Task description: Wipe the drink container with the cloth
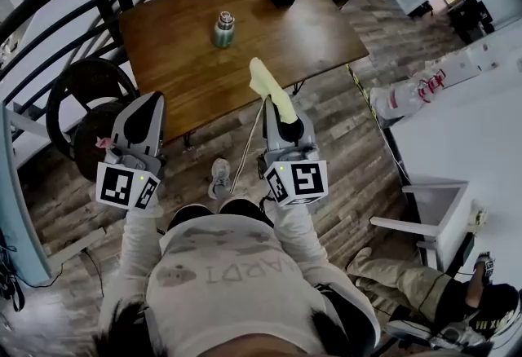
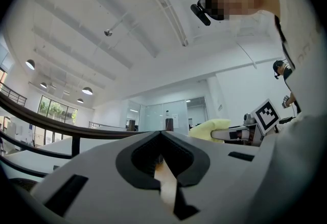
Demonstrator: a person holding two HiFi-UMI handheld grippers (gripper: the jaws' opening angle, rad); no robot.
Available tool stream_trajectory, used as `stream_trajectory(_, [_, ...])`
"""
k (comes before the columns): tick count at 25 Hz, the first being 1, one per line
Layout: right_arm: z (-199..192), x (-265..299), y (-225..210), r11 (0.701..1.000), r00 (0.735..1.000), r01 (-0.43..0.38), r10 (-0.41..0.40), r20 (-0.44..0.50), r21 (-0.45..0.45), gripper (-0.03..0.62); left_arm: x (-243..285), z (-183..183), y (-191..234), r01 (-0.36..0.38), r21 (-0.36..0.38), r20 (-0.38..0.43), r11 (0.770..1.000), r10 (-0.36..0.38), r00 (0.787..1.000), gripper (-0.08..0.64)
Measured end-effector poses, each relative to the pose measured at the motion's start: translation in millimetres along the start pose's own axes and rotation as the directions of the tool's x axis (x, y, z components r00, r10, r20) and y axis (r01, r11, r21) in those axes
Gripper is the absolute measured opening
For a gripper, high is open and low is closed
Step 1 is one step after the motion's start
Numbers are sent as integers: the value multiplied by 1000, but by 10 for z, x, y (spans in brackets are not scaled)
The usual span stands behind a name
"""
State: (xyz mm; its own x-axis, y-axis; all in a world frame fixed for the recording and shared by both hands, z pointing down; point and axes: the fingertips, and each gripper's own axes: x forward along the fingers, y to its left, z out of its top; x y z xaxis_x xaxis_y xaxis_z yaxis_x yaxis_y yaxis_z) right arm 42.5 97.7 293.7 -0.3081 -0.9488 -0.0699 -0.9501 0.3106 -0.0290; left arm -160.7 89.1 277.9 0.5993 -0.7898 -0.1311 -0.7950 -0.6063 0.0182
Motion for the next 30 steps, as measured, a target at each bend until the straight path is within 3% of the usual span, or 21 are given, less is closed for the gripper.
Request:
stream_trajectory(11, [-139,975,-594,998,997,-67,67,-30,15,49,1086,-102,363,-17,3,-31,1000,17,999,0])
stream_trajectory(20, [-315,1621,-905,991,988,-132,133,-74,20,49,1893,-210,559,36,-30,-23,999,-37,999,-9])
stream_trajectory(30, [-737,2163,-981,988,972,-150,156,-178,45,49,2484,-628,811,131,-24,-153,991,-133,979,-8])
